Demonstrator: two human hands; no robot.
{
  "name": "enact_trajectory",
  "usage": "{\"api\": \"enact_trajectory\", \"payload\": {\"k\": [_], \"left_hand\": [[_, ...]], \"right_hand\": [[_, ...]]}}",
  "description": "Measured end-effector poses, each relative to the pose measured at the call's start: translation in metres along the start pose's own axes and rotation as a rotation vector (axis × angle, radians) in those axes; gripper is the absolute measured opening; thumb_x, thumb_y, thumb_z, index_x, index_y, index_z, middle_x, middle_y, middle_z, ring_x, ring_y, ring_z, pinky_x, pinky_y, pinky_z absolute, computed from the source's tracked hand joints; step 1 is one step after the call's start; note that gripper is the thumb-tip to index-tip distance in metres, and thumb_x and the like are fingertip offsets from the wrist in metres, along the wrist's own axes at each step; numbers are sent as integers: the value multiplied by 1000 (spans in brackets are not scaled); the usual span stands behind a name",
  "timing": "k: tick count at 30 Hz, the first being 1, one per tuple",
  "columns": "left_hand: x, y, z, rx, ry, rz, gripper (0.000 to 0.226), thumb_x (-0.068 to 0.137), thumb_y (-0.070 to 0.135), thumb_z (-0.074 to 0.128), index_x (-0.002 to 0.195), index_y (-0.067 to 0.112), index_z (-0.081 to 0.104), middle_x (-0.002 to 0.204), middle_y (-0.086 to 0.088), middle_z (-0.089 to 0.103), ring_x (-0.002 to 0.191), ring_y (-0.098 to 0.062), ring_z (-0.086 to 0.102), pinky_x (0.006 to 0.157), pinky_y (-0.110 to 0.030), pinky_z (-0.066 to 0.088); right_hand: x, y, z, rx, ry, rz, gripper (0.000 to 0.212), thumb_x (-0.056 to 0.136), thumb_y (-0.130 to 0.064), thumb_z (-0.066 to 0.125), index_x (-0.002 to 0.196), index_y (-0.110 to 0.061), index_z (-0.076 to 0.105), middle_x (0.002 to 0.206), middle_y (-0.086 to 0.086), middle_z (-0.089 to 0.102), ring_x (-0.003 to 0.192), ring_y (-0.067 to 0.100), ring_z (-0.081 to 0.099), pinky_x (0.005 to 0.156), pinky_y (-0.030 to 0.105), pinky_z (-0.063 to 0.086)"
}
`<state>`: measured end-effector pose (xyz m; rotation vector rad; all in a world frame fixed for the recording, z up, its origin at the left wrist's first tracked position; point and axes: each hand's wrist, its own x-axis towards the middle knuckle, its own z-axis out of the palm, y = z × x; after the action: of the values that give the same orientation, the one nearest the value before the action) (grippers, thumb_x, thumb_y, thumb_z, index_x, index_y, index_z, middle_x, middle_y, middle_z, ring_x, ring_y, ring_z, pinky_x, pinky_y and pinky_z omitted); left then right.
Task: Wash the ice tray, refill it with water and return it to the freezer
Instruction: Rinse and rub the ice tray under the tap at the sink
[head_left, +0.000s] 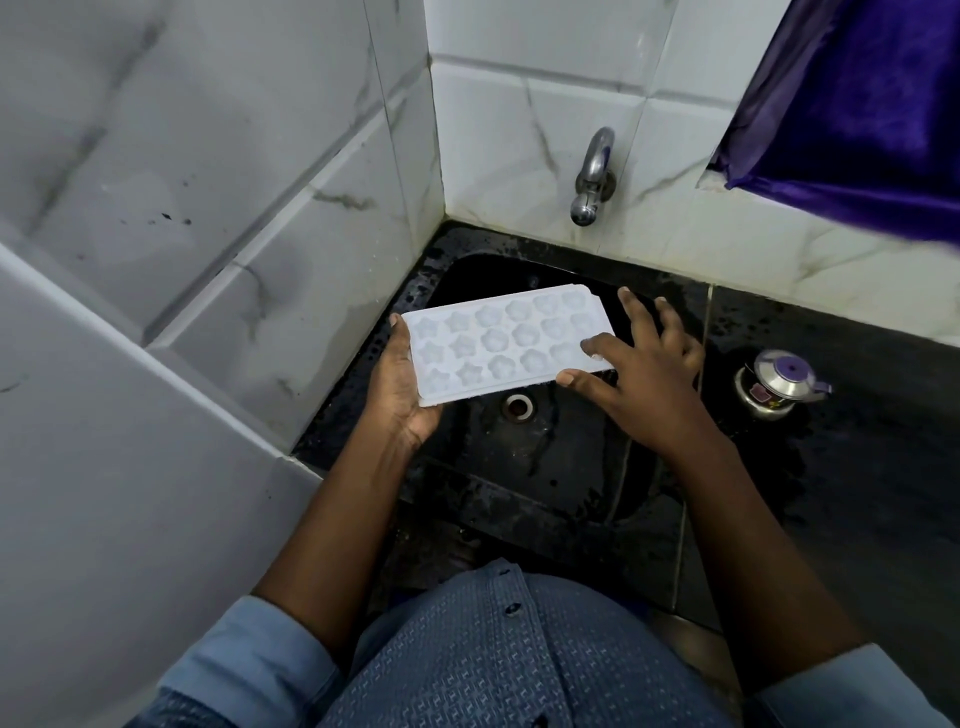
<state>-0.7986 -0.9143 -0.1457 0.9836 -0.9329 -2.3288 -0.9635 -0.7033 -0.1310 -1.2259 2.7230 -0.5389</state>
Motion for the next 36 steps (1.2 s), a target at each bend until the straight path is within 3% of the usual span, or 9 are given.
{"api": "enact_trajectory", "payload": {"k": [3, 8, 18, 29, 32, 36], "left_hand": [[1, 0, -1, 7, 12, 3, 71, 110, 65, 25, 137, 13, 65, 128, -14, 76, 109, -31, 77, 80, -44, 65], [1, -3, 1, 21, 4, -6, 69, 110, 65, 25, 127, 14, 69, 121, -12, 79, 106, -30, 77, 85, -44, 62], [4, -3, 0, 30, 1, -1, 71, 109, 66, 27, 132, 12, 67, 128, -15, 76, 107, -31, 77, 83, -44, 63], [5, -4, -2, 22, -8, -12, 75, 109, 67, 28, 141, 9, 63, 132, -17, 74, 112, -34, 76, 79, -45, 65], [5, -4, -1, 11, -10, -12, 71, 109, 65, 28, 132, 11, 67, 123, -14, 78, 105, -31, 78, 75, -42, 66], [6, -5, -2, 24, 4, -14, 74, 109, 67, 28, 138, 10, 64, 130, -16, 75, 111, -34, 75, 82, -45, 64]], "right_hand": [[0, 0, 1, -10, 5, -11, 78, 78, -94, 32, 119, -39, 68, 177, -1, 5, 161, 29, -8, 121, 59, 5], [-2, -7, 1, 26, 61, -71, 74, 77, -93, 38, 117, -32, 51, 176, 0, 11, 161, 27, -2, 119, 55, 9], [-3, -18, 7, 11, 6, -126, 88, 75, -98, 29, 121, -37, 72, 177, -1, 4, 160, 26, -10, 119, 50, 2], [-3, -20, 6, 40, -12, -102, 75, 79, -93, 34, 112, -37, 71, 177, -3, 6, 160, 24, -11, 119, 53, 3], [-3, -20, 6, 28, -23, -99, 77, 78, -94, 34, 119, -39, 70, 177, -3, 5, 160, 24, -10, 119, 54, 4], [-4, -20, 5, 34, -38, -90, 77, 77, -94, 33, 118, -40, 69, 177, -4, 4, 160, 22, -10, 118, 54, 6]]}}
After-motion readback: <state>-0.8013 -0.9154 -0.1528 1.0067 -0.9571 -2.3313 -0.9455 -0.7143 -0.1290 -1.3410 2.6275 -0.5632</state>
